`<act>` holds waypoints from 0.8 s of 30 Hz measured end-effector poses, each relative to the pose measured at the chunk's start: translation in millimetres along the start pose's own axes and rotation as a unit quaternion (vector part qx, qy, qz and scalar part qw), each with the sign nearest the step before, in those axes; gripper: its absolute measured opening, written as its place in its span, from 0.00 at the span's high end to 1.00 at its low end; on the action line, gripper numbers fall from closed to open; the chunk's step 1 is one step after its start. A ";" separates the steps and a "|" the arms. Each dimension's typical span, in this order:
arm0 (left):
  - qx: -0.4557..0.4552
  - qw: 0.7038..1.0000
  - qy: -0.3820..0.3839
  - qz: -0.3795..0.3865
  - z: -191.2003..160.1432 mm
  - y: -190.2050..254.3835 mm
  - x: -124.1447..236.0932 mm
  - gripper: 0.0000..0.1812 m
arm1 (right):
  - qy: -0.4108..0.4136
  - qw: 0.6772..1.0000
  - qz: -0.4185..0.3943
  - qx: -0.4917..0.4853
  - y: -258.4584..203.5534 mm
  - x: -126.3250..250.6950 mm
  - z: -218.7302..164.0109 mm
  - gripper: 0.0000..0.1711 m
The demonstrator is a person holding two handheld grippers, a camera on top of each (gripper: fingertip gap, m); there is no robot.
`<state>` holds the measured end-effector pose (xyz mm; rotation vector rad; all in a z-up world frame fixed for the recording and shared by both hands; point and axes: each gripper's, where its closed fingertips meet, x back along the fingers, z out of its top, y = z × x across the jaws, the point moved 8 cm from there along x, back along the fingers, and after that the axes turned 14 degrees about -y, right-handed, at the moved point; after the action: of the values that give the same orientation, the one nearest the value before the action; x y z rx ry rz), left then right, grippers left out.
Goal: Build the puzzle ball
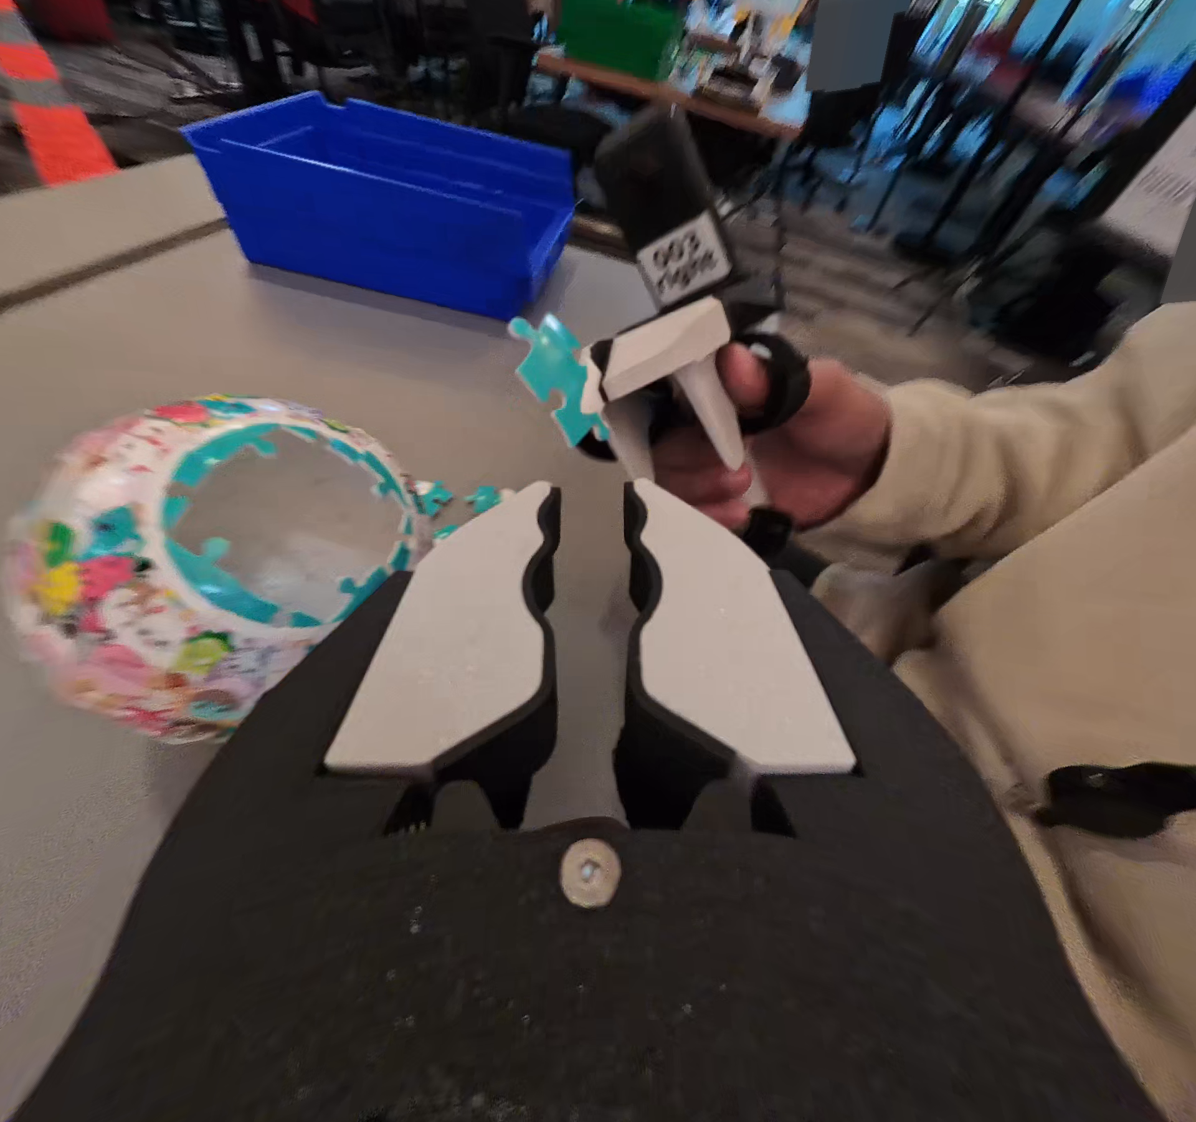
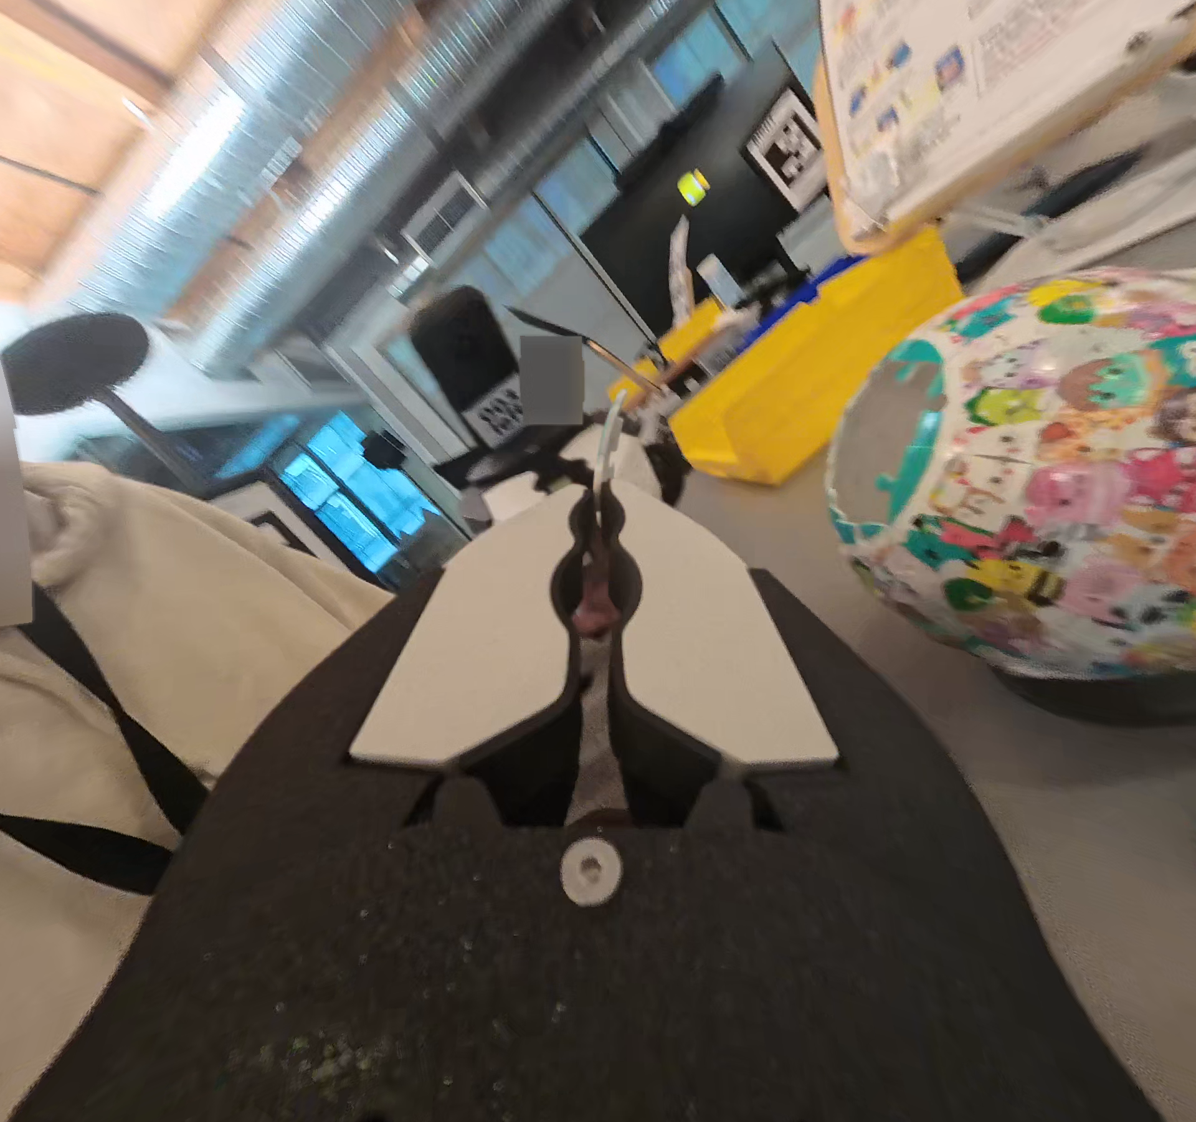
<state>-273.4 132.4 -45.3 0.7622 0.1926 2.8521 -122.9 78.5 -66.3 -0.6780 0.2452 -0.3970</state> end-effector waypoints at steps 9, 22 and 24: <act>0.055 0.992 0.073 -0.083 3.2 -0.6 2.9 0.97 | 0.028 0.999 0.038 0.002 -3.3 -12.4 -12.5 0.99; 0.099 0.985 0.047 -0.130 1.9 -8.3 1.7 0.99 | -0.006 1.000 0.026 0.003 4.6 -14.8 -20.4 0.97; 0.100 0.985 0.022 -0.142 0.1 -9.7 5.2 0.99 | -0.052 0.994 -0.032 0.086 1.7 -6.9 -12.2 0.94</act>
<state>-276.3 142.9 -44.3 0.6477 0.5543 2.6041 -132.8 75.9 -75.9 -0.5357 0.0889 -0.4369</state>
